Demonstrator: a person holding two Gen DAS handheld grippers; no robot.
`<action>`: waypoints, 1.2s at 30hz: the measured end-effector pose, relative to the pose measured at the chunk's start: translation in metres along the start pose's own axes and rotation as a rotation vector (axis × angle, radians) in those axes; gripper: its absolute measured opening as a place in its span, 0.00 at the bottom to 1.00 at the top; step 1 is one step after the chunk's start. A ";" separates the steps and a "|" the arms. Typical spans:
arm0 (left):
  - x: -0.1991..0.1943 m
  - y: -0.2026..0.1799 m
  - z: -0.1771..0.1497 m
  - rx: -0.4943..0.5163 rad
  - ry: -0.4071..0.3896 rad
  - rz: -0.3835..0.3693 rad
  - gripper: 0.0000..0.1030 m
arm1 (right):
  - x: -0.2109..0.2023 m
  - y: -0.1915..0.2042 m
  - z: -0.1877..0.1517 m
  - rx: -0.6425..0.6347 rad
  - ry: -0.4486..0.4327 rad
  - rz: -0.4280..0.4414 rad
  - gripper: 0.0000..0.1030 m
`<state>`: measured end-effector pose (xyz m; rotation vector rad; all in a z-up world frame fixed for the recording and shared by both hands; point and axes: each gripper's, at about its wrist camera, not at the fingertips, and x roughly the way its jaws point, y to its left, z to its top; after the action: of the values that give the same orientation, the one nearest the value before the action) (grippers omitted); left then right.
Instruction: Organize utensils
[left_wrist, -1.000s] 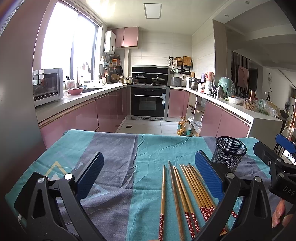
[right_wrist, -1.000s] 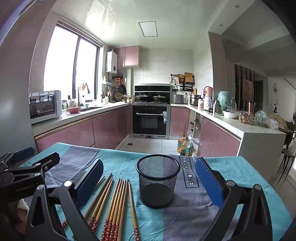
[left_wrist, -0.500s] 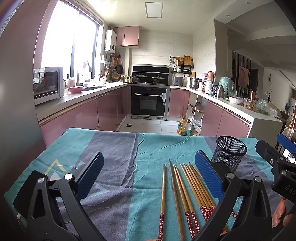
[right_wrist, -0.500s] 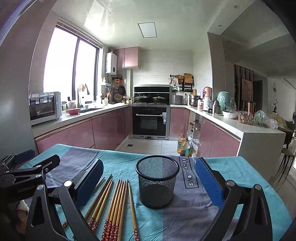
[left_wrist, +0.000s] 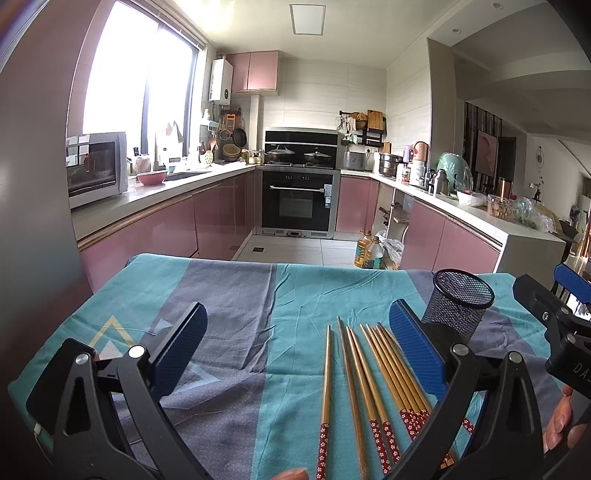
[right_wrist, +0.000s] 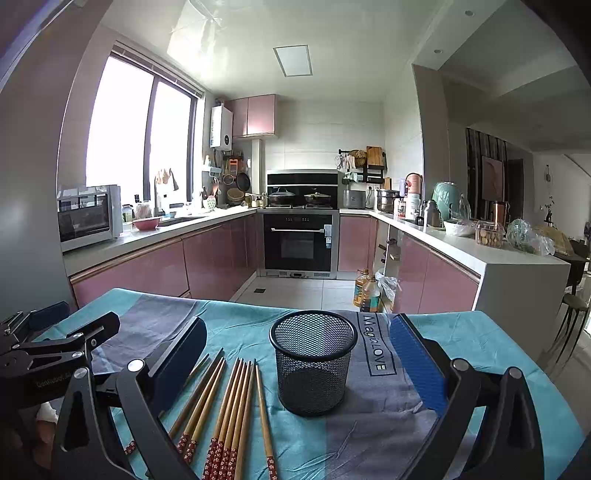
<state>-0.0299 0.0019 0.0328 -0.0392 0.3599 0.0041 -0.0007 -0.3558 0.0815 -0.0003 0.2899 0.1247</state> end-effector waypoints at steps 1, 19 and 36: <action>0.000 0.000 0.000 0.000 0.001 -0.002 0.94 | 0.000 0.000 0.000 0.000 0.001 0.001 0.93; 0.003 0.001 -0.001 0.021 0.012 -0.001 0.94 | 0.003 -0.001 -0.001 0.017 0.037 0.037 0.93; 0.040 0.007 -0.013 0.064 0.172 -0.020 0.94 | 0.041 0.006 -0.029 -0.056 0.305 0.184 0.84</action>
<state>0.0032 0.0084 0.0061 0.0204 0.5311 -0.0303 0.0290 -0.3456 0.0418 -0.0487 0.5910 0.3166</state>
